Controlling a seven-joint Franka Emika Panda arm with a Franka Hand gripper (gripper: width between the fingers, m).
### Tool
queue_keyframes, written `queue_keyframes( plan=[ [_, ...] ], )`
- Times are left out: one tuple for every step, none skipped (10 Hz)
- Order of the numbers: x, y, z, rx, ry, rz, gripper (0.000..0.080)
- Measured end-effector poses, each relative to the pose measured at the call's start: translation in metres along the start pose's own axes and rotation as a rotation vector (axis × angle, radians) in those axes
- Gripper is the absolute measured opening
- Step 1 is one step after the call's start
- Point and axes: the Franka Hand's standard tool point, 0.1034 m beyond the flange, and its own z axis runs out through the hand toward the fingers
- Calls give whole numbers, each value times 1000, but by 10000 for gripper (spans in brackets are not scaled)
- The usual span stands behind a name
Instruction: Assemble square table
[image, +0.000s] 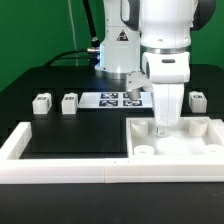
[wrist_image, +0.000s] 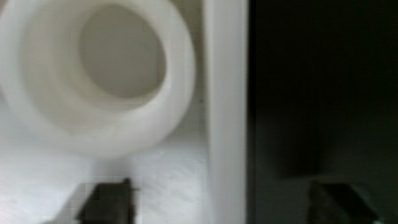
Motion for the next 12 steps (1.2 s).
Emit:
queue_keyframes(
  plan=[
    [0,0,0,0,0,0,584],
    [0,0,0,0,0,1,636],
    [-1,0,0,0,0,1,645],
    [-1,0,0,0,0,1,645],
    [-1,0,0,0,0,1,645],
    [-1,0,0,0,0,2,649],
    [0,0,-2,-2,-1,9,649],
    [4,-1,-15,-18,-3,46,649],
    [12,-10,-32,-29,-8,133,649],
    [23,-21,-46,-29,-17,203,649],
    [34,-25,-59,-44,-21,241,649],
    [47,-33,-66,-32,-32,379,649]
  ],
)
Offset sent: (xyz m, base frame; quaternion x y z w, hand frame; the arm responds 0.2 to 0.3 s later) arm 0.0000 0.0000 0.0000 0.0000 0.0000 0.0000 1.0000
